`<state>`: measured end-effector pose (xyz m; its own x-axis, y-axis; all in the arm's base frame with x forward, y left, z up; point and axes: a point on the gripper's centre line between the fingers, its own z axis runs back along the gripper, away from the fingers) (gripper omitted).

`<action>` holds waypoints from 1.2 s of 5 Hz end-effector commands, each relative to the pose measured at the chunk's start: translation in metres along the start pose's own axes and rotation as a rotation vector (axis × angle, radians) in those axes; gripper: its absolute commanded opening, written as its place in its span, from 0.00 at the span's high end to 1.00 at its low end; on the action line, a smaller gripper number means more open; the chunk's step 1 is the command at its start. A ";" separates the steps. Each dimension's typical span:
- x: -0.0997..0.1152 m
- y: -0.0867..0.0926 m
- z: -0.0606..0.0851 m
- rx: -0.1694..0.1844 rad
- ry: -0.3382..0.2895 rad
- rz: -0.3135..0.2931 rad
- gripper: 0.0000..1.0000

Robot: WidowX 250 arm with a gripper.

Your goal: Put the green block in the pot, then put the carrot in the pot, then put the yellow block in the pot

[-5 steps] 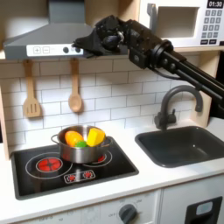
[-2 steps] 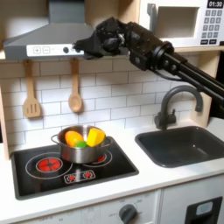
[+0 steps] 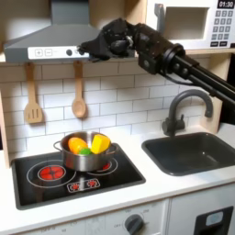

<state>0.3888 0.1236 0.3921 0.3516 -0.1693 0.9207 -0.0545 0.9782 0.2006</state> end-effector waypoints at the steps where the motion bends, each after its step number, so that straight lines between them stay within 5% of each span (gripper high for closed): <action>1: 0.003 0.008 -0.002 0.015 -0.002 0.023 1.00; 6: -0.004 0.014 -0.008 0.019 0.018 0.038 1.00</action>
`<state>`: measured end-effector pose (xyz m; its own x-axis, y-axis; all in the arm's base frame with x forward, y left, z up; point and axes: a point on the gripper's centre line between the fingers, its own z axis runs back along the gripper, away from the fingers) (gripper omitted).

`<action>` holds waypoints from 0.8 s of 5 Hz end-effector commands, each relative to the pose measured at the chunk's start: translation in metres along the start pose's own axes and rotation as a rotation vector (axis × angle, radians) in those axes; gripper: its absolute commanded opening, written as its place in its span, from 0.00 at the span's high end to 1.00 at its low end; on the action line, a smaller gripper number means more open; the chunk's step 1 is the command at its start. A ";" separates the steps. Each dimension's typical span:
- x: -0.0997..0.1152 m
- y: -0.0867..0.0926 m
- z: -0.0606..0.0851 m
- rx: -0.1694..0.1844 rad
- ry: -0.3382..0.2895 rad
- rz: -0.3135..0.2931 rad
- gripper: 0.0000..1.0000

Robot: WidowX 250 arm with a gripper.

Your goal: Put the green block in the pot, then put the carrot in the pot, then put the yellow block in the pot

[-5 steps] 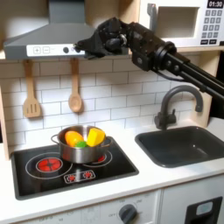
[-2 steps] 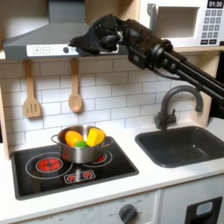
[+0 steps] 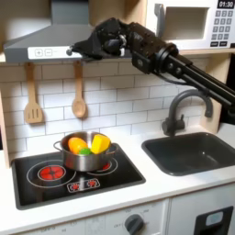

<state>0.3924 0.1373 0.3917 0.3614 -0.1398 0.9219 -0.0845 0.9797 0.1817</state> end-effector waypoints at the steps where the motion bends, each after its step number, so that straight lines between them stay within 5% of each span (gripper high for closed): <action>1: 0.000 0.000 -0.004 -0.006 0.003 0.004 1.00; 4: -0.002 0.006 -0.009 0.002 0.013 0.010 1.00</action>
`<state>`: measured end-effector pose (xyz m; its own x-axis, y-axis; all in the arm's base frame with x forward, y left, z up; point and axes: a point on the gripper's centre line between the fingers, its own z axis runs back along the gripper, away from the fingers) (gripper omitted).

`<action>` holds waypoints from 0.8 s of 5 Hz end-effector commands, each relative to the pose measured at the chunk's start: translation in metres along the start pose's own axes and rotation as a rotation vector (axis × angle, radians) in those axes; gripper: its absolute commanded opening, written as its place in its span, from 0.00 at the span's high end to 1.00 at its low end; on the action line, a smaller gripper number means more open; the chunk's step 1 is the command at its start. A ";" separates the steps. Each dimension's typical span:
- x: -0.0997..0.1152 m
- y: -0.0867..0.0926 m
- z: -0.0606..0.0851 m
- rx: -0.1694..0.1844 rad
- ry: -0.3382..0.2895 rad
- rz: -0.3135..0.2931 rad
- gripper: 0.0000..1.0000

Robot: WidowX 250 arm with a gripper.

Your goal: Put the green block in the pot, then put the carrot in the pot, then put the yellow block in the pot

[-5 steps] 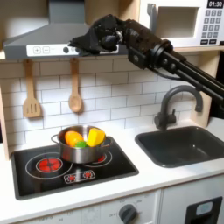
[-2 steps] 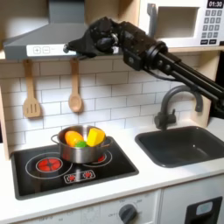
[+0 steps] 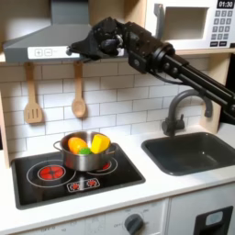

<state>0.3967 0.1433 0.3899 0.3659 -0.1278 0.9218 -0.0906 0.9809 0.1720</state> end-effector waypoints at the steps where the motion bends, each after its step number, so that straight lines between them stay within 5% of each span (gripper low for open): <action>1: 0.001 -0.004 0.005 -0.003 -0.011 0.004 1.00; 3: -0.016 -0.019 0.018 -0.018 0.025 -0.002 1.00; 4: -0.032 -0.025 0.039 -0.026 0.053 -0.006 1.00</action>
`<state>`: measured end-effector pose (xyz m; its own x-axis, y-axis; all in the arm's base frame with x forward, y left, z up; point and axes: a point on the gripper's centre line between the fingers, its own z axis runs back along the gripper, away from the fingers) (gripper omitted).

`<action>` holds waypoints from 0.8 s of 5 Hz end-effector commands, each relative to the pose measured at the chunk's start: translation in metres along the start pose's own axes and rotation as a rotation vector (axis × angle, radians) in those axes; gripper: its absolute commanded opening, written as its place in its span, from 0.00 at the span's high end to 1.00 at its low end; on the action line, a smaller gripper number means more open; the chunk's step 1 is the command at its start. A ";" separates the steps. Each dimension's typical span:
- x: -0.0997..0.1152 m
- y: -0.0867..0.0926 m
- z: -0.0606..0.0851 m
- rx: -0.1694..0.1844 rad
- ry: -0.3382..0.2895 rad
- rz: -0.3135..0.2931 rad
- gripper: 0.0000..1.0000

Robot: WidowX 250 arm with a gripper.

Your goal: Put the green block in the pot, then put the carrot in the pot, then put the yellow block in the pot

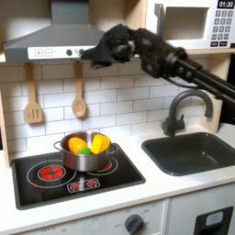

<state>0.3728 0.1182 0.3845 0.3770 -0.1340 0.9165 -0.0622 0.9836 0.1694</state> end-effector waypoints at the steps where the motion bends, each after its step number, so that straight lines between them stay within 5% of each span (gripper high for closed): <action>1: -0.035 -0.002 0.027 0.012 0.080 0.035 0.00; 4: -0.079 0.012 0.034 0.049 0.283 0.102 0.00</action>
<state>0.3081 0.1344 0.3317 0.5992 0.0038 0.8006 -0.1540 0.9819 0.1106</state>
